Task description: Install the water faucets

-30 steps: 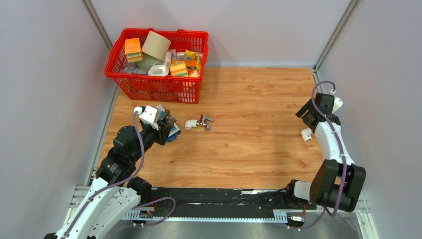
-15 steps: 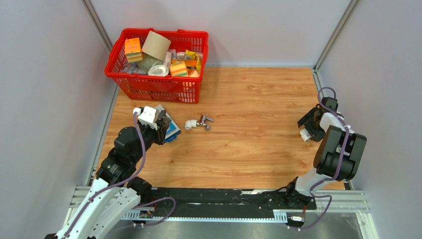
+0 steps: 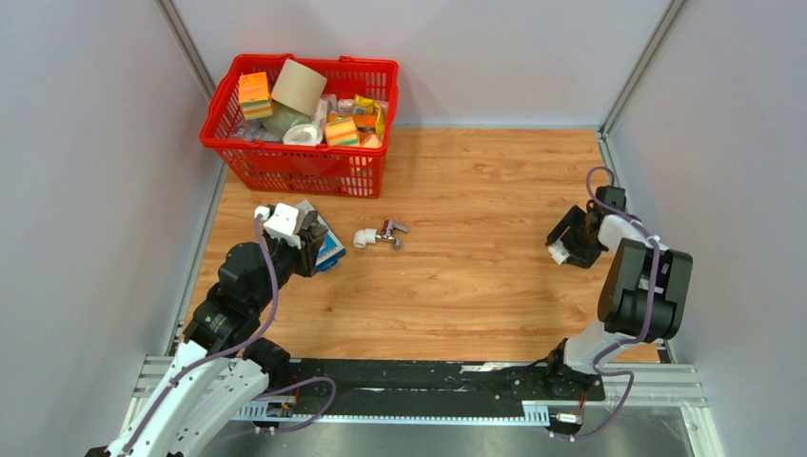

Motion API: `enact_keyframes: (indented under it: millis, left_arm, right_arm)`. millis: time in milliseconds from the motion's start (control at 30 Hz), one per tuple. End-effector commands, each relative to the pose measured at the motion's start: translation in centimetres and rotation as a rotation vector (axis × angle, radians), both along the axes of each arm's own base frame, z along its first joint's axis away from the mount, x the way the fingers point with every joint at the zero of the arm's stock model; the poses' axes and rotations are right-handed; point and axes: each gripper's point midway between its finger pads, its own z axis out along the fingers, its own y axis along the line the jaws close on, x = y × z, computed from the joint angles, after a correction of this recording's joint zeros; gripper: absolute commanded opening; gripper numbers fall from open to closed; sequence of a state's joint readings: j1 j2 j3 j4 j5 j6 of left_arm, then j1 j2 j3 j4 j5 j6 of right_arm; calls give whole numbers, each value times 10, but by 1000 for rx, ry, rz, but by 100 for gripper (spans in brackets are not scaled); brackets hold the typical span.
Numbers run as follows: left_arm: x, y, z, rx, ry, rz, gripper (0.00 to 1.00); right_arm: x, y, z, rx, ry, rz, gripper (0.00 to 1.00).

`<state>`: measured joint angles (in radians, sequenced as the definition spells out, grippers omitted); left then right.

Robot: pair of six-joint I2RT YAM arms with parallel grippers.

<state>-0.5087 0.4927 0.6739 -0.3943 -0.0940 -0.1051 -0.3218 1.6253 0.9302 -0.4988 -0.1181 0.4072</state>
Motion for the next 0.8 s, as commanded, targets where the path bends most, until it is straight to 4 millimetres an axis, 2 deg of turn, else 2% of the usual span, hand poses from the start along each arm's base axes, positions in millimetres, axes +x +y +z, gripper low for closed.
enact_keyframes:
  millis: [0, 100, 267, 367, 500, 767]
  left_arm:
    - [1, -3, 12, -13, -46, -17, 0]
    - [2, -3, 11, -12, -44, -17, 0]
    - [1, -4, 12, -14, -45, -23, 0]
    - [1, -4, 12, -14, -45, -23, 0]
    - [0, -3, 13, -15, -50, -24, 0]
    - [0, -4, 12, -14, -48, -27, 0]
  right_arm:
    - [-14, 50, 0, 97, 9, 95, 76]
    - [-21, 65, 5, 79, 17, 155, 81]
    - [-17, 33, 22, -111, 13, 132, 88]
    - [-8, 33, 26, -114, -10, 171, 88]
    - [-1, 43, 23, -86, -17, 229, 87]
    - [5, 80, 16, -41, -15, 310, 78]
